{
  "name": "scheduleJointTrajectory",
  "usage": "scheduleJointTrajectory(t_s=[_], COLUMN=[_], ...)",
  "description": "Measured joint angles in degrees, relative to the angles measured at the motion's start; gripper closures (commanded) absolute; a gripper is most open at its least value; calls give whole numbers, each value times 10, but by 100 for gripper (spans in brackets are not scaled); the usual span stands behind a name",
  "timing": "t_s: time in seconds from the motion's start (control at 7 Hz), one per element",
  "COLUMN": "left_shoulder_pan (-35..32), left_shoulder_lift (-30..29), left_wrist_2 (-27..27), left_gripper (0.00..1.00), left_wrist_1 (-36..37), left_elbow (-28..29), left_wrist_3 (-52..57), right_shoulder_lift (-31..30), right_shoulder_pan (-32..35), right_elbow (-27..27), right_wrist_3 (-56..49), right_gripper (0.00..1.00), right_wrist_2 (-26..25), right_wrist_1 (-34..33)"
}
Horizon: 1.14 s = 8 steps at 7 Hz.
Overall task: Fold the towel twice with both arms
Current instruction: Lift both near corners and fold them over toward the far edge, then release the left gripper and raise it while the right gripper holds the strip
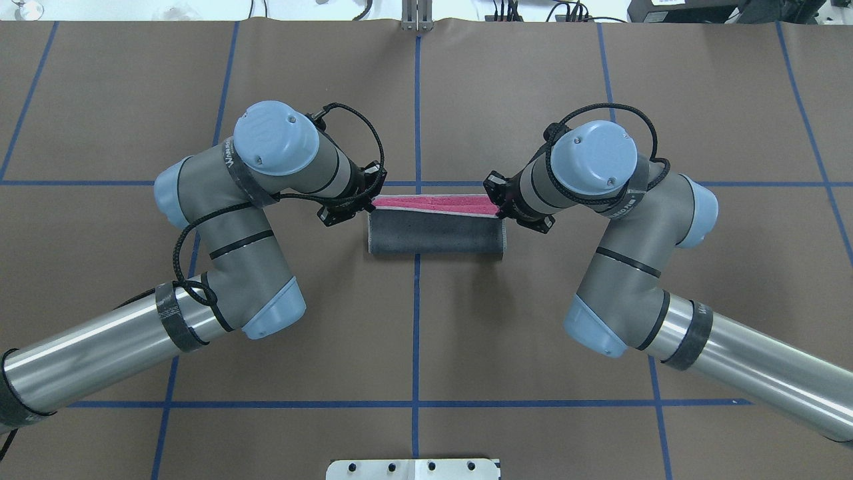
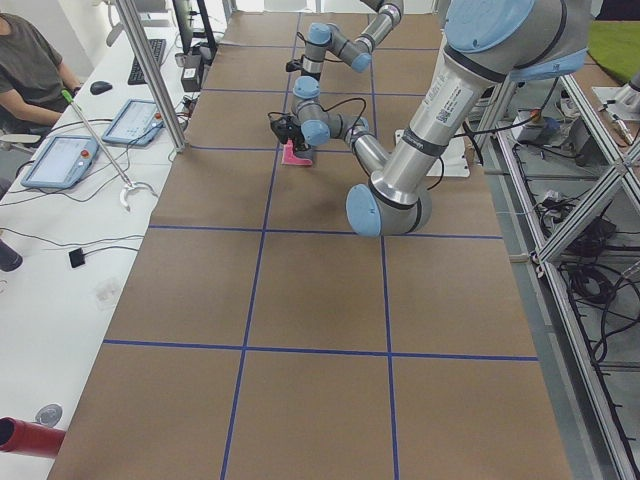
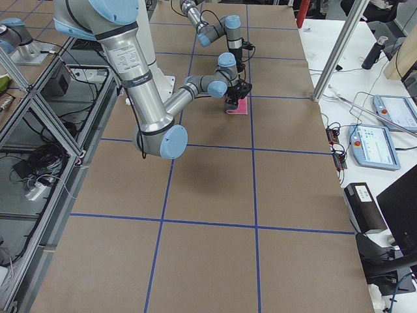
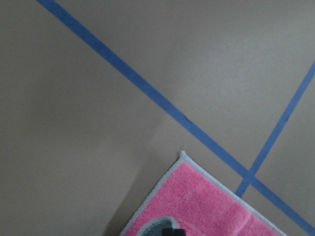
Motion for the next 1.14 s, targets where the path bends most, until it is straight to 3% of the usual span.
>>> scheduleJointTrajectory(t_s=[0.71, 0.86, 1.0, 1.14], left_shoulder_pan=[-10, -11, -12, -12], left_shoulder_lift=[-19, -19, -20, -21], left_wrist_2=[1, 0, 1, 1], left_gripper=[100, 83, 55, 41], left_wrist_1=[-42, -45, -47, -50], left_elbow=[61, 65, 67, 69], left_wrist_3=[3, 3, 3, 3], right_shoulder_lift=[23, 24, 25, 25], right_shoulder_pan=[6, 6, 7, 8], right_elbow=[-41, -42, -43, -44], right_wrist_3=[-3, -3, -3, -3], right_gripper=[100, 100, 50, 44], right_wrist_2=[4, 4, 4, 4], right_wrist_1=[1, 2, 2, 2])
